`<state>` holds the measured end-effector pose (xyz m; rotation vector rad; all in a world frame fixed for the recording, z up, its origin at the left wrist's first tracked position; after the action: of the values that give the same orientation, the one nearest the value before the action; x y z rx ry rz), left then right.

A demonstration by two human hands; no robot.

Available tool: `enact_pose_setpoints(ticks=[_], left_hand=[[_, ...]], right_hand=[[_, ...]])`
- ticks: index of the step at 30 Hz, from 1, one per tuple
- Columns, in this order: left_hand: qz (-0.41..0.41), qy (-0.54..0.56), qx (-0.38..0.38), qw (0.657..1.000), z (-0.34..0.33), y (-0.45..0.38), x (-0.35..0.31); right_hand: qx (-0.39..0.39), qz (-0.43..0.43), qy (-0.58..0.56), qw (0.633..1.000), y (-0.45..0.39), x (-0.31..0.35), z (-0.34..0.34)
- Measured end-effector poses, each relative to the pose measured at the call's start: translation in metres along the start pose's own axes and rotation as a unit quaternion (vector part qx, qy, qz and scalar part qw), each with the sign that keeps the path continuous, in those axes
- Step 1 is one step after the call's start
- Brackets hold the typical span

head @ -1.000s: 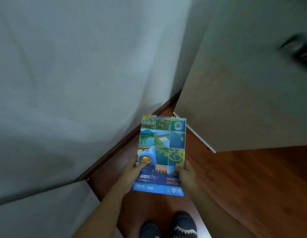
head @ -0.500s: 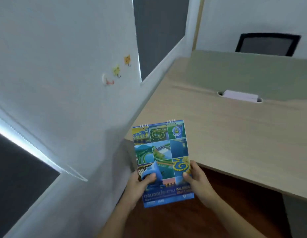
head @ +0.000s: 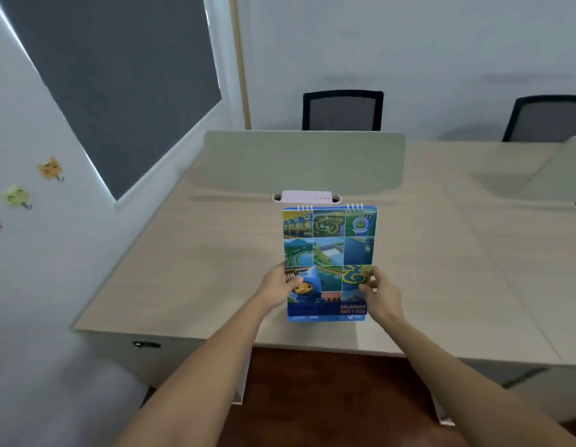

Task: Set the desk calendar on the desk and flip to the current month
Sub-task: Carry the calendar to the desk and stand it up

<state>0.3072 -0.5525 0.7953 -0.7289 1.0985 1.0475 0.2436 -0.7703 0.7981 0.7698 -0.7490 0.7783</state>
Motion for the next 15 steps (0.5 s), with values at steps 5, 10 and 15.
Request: enact_pose_setpoints(ticks=[5,10,15], left_hand=[[0.052,-0.134,-0.009,0.990,-0.029,-0.038,0.033],[0.063,-0.164,-0.122,0.977,-0.034,-0.025,0.039],[0.035,-0.048,-0.192,0.980,-0.044,0.006,0.037]], right_hand=[[-0.022,-0.051,0.033,0.998,-0.048,-0.028,0.001],[-0.038,-0.064,0.007,0.997,-0.053,-0.043,-0.012],[-0.063,-0.055,-0.057,0.995,-0.026,-0.050,-0.005]])
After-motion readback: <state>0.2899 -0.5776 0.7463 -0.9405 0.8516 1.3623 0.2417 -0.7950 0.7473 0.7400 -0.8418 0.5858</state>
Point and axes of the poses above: each hand's wrist, its own y-axis away from the middle knuckle, its own z-axis out of the back of the hand, x = y × z, the point moved 4 cm from there along -y, towards the middle knuckle, and after that the axes turned 14 degrees about -z, right-handed, at the moved point
